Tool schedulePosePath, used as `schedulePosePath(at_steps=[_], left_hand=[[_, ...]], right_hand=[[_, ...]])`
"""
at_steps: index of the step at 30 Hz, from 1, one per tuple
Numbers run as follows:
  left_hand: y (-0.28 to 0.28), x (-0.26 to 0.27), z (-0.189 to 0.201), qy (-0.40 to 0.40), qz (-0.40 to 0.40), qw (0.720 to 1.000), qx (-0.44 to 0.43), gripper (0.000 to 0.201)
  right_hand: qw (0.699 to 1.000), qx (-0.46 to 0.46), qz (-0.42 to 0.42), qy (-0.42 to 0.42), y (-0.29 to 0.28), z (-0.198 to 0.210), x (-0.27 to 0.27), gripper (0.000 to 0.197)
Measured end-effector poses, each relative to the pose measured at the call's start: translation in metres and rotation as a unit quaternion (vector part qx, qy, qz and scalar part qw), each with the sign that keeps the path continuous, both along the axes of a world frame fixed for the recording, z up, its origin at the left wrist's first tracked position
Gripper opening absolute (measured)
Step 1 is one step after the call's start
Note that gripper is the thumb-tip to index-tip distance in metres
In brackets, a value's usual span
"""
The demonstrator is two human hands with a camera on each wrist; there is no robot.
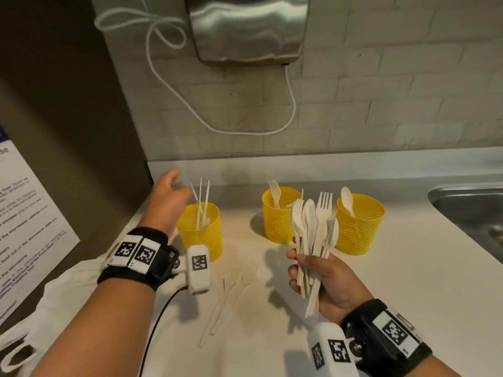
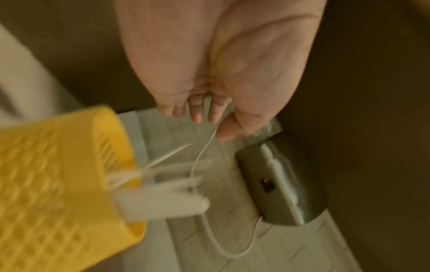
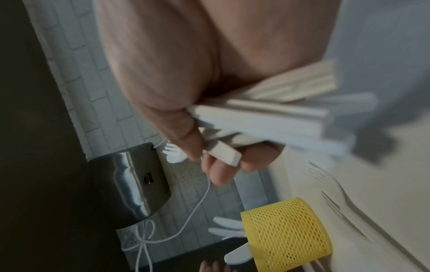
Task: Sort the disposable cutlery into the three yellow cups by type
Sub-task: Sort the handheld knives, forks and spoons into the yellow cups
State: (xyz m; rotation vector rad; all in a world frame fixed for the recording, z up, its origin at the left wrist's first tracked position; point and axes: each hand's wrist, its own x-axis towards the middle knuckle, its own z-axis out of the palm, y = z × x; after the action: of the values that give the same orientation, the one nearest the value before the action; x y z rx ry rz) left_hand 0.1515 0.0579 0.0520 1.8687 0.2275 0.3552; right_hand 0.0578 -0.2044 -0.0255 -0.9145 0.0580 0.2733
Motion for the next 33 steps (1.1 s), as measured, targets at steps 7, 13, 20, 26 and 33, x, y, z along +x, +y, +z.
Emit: schedulePosePath(at_steps=[7,13,20,26,33], left_hand=[[0.013,-0.03,-0.04,0.086,0.046,0.995,-0.005,0.056],[0.0,-0.018,-0.056,0.111,-0.016,0.994,0.001,0.041],[-0.006,-0.009,-0.058,0.09,-0.023,0.996,0.003,0.046],[-0.029,-0.041,-0.036,-0.04,0.115,0.986,0.115,0.054],[-0.127,-0.079,-0.04,0.024,-0.26,0.964,-0.055,0.04]], right_hand=[[1.0,-0.027,0.002,0.013,-0.001,-0.001,0.001,0.018],[0.999,-0.05,0.009,0.018,-0.002,0.0,-0.002,0.02],[0.998,-0.059,0.016,0.009,-0.005,0.002,-0.006,0.02],[0.997,-0.067,0.032,0.008,-0.007,0.003,-0.007,0.021],[0.997,-0.074,0.035,0.001,-0.002,0.007,-0.007,0.026]])
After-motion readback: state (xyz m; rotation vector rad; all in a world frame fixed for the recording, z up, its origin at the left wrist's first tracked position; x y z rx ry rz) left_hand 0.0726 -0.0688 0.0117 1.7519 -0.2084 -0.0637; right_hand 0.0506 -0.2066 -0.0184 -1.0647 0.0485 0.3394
